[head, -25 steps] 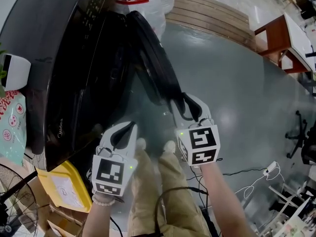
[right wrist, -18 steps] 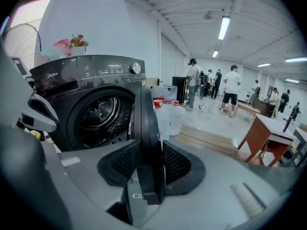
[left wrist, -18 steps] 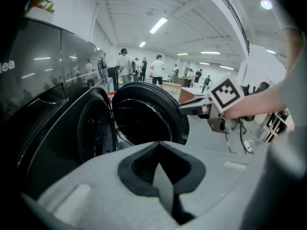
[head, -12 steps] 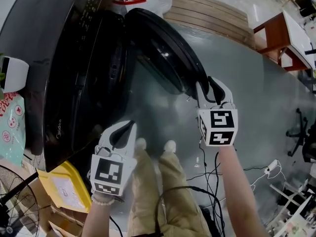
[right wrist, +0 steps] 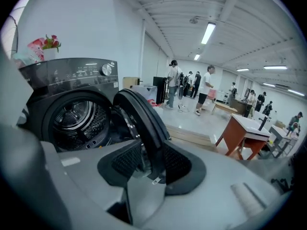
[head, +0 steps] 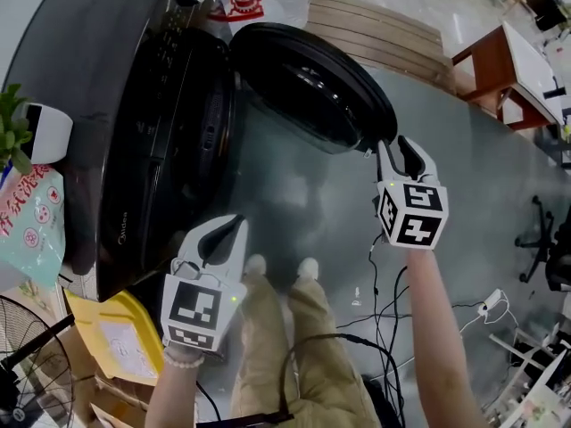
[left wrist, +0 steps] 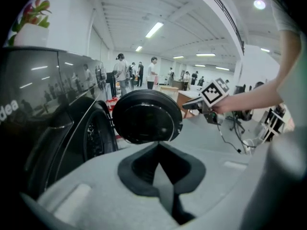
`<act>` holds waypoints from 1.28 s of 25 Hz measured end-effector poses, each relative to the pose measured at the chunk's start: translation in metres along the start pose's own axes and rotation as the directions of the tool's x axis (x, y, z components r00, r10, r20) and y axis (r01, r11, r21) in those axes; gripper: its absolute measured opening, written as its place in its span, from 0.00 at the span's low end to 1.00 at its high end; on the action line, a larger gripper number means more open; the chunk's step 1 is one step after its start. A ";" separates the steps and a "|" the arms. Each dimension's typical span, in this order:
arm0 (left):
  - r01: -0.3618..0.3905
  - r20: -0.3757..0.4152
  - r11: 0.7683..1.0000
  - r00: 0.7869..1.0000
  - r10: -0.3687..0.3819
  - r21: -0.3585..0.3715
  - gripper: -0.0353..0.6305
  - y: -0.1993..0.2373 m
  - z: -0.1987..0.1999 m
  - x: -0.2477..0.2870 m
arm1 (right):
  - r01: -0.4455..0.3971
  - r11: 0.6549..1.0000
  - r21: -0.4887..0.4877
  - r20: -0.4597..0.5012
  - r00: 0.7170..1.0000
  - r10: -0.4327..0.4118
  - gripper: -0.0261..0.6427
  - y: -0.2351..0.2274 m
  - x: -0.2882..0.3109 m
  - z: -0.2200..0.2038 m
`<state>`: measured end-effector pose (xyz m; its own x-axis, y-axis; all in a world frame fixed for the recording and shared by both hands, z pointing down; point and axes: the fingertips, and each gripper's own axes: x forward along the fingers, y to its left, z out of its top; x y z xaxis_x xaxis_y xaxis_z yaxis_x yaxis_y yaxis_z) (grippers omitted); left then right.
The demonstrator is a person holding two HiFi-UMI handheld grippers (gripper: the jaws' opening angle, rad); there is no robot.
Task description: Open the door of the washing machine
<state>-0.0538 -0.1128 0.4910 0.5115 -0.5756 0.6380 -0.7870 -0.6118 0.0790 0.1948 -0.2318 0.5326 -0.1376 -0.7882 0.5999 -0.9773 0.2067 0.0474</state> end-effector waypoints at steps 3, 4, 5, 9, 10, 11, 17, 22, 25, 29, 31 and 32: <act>0.027 0.008 0.999 1.000 -0.028 0.023 0.04 -0.003 0.019 -0.012 | -0.067 0.996 0.061 0.011 0.998 0.067 0.25 0.021 -0.030 0.005; 0.034 0.014 0.999 0.999 -0.035 0.031 0.04 -0.004 0.026 -0.015 | -0.083 0.993 0.080 0.019 0.996 0.082 0.24 0.028 -0.040 0.008; 0.040 0.022 0.998 0.999 -0.041 0.038 0.04 -0.004 0.033 -0.019 | -0.094 0.991 0.091 0.027 0.995 0.092 0.22 0.034 -0.050 0.010; 0.048 0.056 0.997 0.997 -0.051 0.057 0.04 -0.006 0.062 -0.039 | -0.109 0.990 0.090 0.054 0.993 0.104 0.08 0.056 -0.091 0.024; 0.048 0.065 0.997 0.997 -0.052 0.062 0.04 -0.007 0.069 -0.046 | -0.107 0.991 0.086 0.060 0.993 0.102 0.08 0.060 -0.102 0.029; 0.049 0.072 0.997 0.996 -0.053 0.067 0.04 -0.008 0.076 -0.054 | -0.107 0.991 0.083 0.067 0.993 0.101 0.07 0.063 -0.113 0.034; 0.053 0.111 0.993 0.992 -0.065 0.101 0.04 -0.015 0.115 -0.099 | -0.124 0.990 0.074 0.124 0.986 0.114 0.05 0.077 -0.177 0.069; 0.037 0.122 0.992 0.991 -0.052 0.118 0.04 -0.017 0.133 -0.138 | -0.171 0.983 0.061 0.184 0.970 0.157 0.05 0.091 -0.223 0.097; 0.025 0.124 0.993 0.992 -0.040 0.115 0.04 -0.018 0.138 -0.160 | -0.180 0.983 0.037 0.203 0.964 0.169 0.05 0.100 -0.248 0.109; 0.004 0.136 0.994 0.991 -0.019 0.112 0.04 -0.014 0.141 -0.187 | -0.197 0.980 0.024 0.239 0.953 0.185 0.05 0.111 -0.277 0.128; -0.011 0.147 0.995 0.989 -0.004 0.101 0.04 -0.011 0.143 -0.199 | -0.198 0.980 0.004 0.259 0.947 0.191 0.05 0.116 -0.289 0.137; -0.019 0.153 0.995 0.988 0.004 0.095 0.04 -0.009 0.143 -0.204 | -0.198 0.980 -0.006 0.267 0.944 0.192 0.05 0.118 -0.295 0.140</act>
<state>-0.1014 -0.0673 0.2500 0.5552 -0.6541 0.5136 -0.7601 -0.6498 -0.0059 0.0970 -0.0560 0.2491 -0.3608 -0.8592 0.3627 -0.9298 0.3619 -0.0676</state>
